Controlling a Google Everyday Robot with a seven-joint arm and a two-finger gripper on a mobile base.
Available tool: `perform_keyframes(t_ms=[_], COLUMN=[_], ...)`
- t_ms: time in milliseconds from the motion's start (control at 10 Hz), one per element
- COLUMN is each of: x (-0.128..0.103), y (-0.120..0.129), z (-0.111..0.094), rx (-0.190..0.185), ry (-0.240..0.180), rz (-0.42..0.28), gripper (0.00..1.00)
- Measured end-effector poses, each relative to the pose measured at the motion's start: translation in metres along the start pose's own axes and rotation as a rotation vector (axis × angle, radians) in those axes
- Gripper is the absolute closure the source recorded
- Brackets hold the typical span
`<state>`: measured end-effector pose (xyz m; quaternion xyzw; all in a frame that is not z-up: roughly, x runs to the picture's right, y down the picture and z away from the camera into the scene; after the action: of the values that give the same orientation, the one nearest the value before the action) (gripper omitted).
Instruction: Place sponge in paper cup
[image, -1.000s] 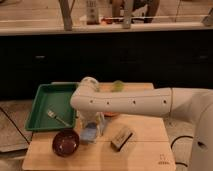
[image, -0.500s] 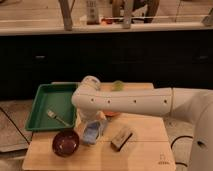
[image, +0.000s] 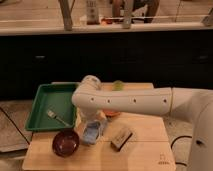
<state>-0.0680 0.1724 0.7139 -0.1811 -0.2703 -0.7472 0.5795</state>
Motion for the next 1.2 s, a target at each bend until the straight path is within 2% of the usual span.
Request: perform_keyframes(t_ms=[1200], x=[0.0021], y=[0.0042], z=[-0.0019], rx=[0.001], ry=[0.002], rz=[-0.004], gripper=[0.2])
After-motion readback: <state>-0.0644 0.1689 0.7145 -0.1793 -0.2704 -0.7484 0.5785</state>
